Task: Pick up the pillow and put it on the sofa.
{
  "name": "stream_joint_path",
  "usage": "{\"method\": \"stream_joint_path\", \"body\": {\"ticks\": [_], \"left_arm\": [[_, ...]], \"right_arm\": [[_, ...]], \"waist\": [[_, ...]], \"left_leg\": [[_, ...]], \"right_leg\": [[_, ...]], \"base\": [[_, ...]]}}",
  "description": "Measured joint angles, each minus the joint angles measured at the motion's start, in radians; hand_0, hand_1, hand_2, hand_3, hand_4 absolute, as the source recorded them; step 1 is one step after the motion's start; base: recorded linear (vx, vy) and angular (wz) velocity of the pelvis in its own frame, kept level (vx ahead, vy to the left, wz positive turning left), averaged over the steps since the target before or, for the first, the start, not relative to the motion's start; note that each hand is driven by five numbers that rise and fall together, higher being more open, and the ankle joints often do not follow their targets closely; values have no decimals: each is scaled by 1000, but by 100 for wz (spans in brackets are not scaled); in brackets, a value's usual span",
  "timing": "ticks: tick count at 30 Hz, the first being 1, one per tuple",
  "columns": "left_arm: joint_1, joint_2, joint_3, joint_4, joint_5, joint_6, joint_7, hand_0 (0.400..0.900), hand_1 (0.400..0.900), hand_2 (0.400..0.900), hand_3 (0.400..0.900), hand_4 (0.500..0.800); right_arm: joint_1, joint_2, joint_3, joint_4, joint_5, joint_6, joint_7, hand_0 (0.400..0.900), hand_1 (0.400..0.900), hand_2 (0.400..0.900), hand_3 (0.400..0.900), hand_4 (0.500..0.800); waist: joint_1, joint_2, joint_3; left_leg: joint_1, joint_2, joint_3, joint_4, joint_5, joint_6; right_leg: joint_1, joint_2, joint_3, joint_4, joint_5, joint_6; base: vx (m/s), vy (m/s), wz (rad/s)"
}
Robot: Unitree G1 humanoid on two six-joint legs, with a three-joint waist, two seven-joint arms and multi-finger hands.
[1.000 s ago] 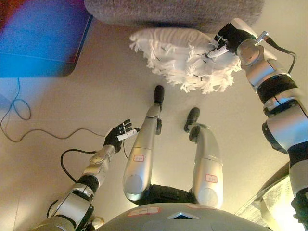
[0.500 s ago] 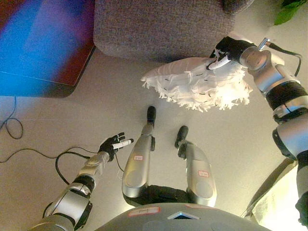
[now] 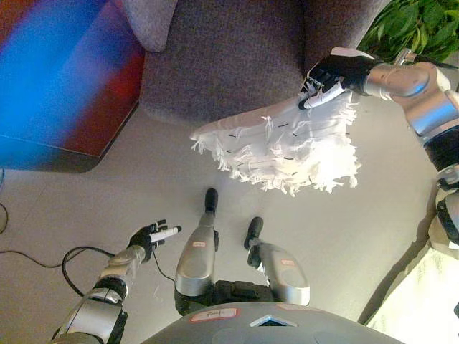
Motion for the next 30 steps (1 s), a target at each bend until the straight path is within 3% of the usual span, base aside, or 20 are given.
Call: {"method": "stream_joint_path", "body": {"ticks": [7,13,20,30], "left_arm": [[83,-16,36,71,57,45,-1,900,900,900,900,800],[126,-27,44,103,71,57,1,900,900,900,900,800],[152,-32,67,152,74,52,3,900,900,900,900,800],[188,-32,73,181,74,23,1,900,900,900,900,800]], "right_arm": [[-48,-40,0,0,129,57,28,400,400,400,400,500],[-109,-33,0,57,243,111,33,400,400,400,400,500],[-151,-15,0,216,267,149,-28,400,400,400,400,500],[-157,-15,-2,399,304,177,-88,400,400,400,400,500]], "waist": [[9,-47,-91],[13,-75,-162],[26,-86,-229],[54,-86,-230]], "left_leg": [[28,-9,-20,-8,-13,-8],[50,-13,-25,-9,-28,-17],[48,-15,-31,-9,-30,-16],[3,-17,-50,2,-23,-10]], "right_leg": [[66,3,-22,-68,9,1],[101,3,-26,-87,9,1],[104,3,-27,-91,9,1],[83,6,-58,-91,9,2]], "base": [[164,23,10],[154,22,10],[96,6,11],[51,-31,13]]}}
